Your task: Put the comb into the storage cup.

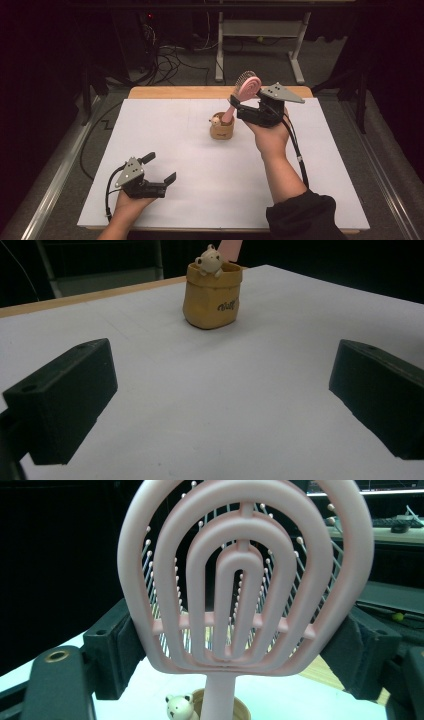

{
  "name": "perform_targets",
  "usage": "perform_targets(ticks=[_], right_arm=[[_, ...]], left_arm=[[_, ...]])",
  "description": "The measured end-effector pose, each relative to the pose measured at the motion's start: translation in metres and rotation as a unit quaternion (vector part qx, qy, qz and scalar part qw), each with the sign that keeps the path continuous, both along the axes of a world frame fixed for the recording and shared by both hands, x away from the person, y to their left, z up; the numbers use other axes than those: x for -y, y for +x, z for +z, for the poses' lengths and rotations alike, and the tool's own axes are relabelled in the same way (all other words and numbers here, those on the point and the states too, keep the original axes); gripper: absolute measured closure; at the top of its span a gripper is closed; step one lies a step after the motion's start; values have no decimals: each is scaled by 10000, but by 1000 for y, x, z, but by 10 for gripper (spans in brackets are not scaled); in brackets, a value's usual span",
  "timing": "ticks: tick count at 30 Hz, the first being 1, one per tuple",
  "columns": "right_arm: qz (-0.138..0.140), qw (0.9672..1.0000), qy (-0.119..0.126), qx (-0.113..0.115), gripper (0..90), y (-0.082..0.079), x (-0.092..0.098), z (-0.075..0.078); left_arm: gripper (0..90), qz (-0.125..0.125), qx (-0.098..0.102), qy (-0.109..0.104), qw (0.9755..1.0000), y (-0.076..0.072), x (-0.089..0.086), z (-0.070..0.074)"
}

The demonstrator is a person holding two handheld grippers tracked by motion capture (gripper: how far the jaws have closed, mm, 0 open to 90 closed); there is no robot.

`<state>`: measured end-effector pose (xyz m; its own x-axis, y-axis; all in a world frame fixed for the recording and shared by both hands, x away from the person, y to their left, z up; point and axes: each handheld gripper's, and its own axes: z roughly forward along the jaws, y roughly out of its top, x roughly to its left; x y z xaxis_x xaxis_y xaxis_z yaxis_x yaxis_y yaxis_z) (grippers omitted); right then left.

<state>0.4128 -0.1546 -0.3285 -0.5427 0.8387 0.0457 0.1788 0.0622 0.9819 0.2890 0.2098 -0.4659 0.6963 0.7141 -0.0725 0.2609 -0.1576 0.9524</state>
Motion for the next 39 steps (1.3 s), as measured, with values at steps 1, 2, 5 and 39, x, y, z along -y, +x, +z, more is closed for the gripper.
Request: perform_targets(ticks=[1, 2, 5, 39], right_arm=[[-8, 10000, 3, -10, 204, 1, -1, 0], [-4, 10000, -7, 8, 204, 1, -2, 1], [3, 10000, 19, 2, 204, 4, -4, 1], [-153, 9994, -137, -292, 204, 19, -17, -34]], left_arm=[[0, -3, 1, 6, 10000, 0, 0, 0], [0, -8, 0, 5, 10000, 0, 0, 0], [0, -10, 6, 4, 10000, 0, 0, 0], [0, 25, 7, -6, 10000, -1, -1, 1]])
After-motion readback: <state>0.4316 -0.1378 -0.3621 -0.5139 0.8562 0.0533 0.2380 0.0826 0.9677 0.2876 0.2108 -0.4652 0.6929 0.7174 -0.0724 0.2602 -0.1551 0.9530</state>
